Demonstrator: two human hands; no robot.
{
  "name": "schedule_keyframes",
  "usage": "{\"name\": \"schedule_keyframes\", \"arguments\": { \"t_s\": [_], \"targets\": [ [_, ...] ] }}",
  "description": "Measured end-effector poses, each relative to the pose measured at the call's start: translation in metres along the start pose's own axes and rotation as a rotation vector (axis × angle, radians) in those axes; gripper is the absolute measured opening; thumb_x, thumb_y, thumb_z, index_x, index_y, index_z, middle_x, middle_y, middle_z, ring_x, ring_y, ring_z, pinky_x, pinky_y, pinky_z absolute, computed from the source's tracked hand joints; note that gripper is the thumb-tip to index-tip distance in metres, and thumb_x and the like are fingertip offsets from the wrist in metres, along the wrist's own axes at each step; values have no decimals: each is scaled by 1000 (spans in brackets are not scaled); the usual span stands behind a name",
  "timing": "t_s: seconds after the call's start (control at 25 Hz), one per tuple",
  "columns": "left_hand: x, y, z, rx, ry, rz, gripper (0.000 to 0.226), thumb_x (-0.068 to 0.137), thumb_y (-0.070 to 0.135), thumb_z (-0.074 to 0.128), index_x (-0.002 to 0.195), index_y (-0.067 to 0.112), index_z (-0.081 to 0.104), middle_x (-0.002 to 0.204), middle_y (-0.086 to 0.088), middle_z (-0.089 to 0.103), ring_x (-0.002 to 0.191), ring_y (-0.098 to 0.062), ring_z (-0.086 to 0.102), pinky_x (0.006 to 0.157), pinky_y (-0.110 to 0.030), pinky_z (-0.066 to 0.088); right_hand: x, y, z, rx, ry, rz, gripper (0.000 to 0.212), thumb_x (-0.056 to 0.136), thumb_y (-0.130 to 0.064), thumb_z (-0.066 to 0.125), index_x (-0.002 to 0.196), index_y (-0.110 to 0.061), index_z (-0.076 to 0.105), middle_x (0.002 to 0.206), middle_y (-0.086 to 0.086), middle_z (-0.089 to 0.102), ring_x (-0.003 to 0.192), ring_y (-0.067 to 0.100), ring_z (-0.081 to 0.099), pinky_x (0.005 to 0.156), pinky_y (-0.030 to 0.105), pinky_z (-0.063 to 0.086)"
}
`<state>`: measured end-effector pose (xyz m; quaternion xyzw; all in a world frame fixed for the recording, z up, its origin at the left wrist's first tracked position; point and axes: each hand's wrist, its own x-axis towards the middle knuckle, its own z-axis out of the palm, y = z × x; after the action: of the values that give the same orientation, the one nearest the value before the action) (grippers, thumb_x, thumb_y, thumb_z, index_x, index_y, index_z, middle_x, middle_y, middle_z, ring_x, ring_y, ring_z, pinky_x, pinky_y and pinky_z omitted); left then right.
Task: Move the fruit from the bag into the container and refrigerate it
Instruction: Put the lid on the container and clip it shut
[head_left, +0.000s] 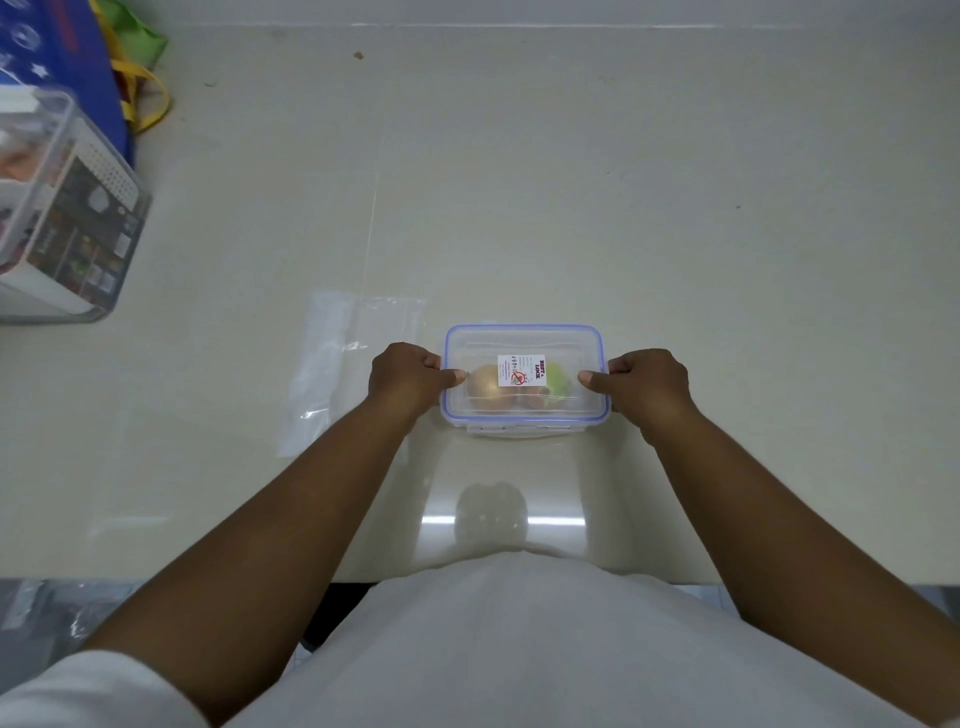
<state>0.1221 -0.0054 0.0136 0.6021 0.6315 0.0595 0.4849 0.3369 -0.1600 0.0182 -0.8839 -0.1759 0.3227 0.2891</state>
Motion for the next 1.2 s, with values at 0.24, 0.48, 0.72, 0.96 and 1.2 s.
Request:
{"name": "schedule_keyframes", "arguments": {
  "t_s": [0.24, 0.48, 0.72, 0.96, 1.2],
  "targets": [
    [-5, -1, 2, -9, 5, 11, 40, 65, 25, 87, 87, -3, 70, 91, -19, 72, 85, -36, 71, 84, -50, 58, 2, 6, 3, 187, -38, 67, 40, 67, -30, 87, 89, -1, 69, 99, 12, 72, 89, 28, 69, 88, 45, 58],
    [-5, -2, 1, -2, -1, 30, 35, 66, 29, 86, 81, 2, 69, 85, -14, 72, 82, -33, 71, 84, -48, 58, 1, 6, 3, 176, -3, 35, 30, 69, -30, 86, 83, -9, 69, 98, 9, 71, 89, 26, 68, 84, 41, 58],
    [-7, -2, 7, 0, -13, 90, 40, 65, 33, 85, 82, -1, 70, 82, -14, 69, 76, -34, 69, 82, -46, 58, -3, 16, 7, 149, 113, 6, 40, 74, -35, 80, 104, -9, 71, 110, 3, 70, 102, 20, 63, 89, 30, 49],
    [1, 0, 12, 72, -39, 172, 32, 68, 36, 81, 67, 8, 64, 68, -9, 60, 64, -25, 55, 65, -33, 47, -7, 20, 7, 100, 193, -24, 45, 79, -37, 76, 111, -6, 70, 117, 7, 70, 114, 23, 62, 91, 25, 43],
    [-12, -6, 13, 221, 56, 315, 60, 76, 42, 75, 125, 13, 57, 125, -8, 61, 113, -25, 58, 89, -30, 45, -48, 28, 10, 28, 349, -108, 47, 85, -34, 72, 119, -4, 65, 111, 11, 70, 103, 25, 64, 91, 27, 42]
  ]
}}
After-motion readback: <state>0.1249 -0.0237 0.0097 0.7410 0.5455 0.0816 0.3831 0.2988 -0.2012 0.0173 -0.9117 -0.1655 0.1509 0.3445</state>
